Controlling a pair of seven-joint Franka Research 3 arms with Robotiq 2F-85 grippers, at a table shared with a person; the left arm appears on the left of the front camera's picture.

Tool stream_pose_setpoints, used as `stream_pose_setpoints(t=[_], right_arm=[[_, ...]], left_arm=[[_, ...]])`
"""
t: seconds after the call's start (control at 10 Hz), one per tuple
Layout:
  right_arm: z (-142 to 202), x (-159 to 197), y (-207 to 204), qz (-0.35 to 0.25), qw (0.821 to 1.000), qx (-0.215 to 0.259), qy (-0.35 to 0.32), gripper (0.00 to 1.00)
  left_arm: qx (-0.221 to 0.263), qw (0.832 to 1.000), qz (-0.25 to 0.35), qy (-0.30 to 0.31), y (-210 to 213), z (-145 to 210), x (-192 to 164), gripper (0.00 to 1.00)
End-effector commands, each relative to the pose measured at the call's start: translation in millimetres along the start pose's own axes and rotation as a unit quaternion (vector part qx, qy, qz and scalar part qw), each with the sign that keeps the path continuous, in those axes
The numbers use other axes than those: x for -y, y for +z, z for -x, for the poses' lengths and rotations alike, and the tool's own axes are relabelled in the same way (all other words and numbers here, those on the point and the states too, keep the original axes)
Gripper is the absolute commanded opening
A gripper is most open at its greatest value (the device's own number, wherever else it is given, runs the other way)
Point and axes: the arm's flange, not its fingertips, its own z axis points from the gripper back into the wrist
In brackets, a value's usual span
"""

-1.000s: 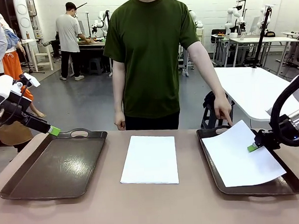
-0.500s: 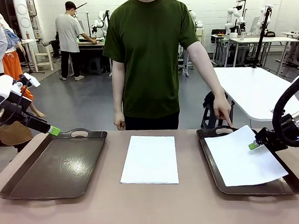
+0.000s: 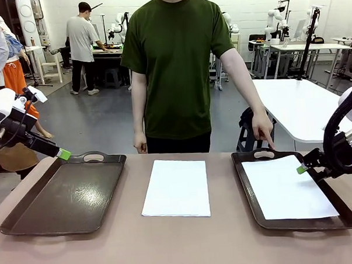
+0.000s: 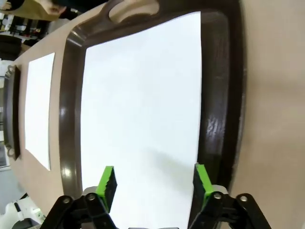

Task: Sort the A4 documents.
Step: Place the A4 Paper in the designated Handle tray.

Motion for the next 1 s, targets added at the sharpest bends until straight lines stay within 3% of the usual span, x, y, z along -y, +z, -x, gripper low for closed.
stream_pose_setpoints(t=[0.0,0.9], right_arm=[[1.7,-2.0,8.3,0.021,1.0,0.001,-0.01,1.0],[-2.1,-0.4,10.2,0.009,1.0,0.007,0.0,1.0]], left_arm=[[0.006,1.0,0.001,-0.003,-0.9,1.8,-3.3,1.0],[0.006,1.0,0.001,-0.003,-0.9,1.8,-3.3,1.0]])
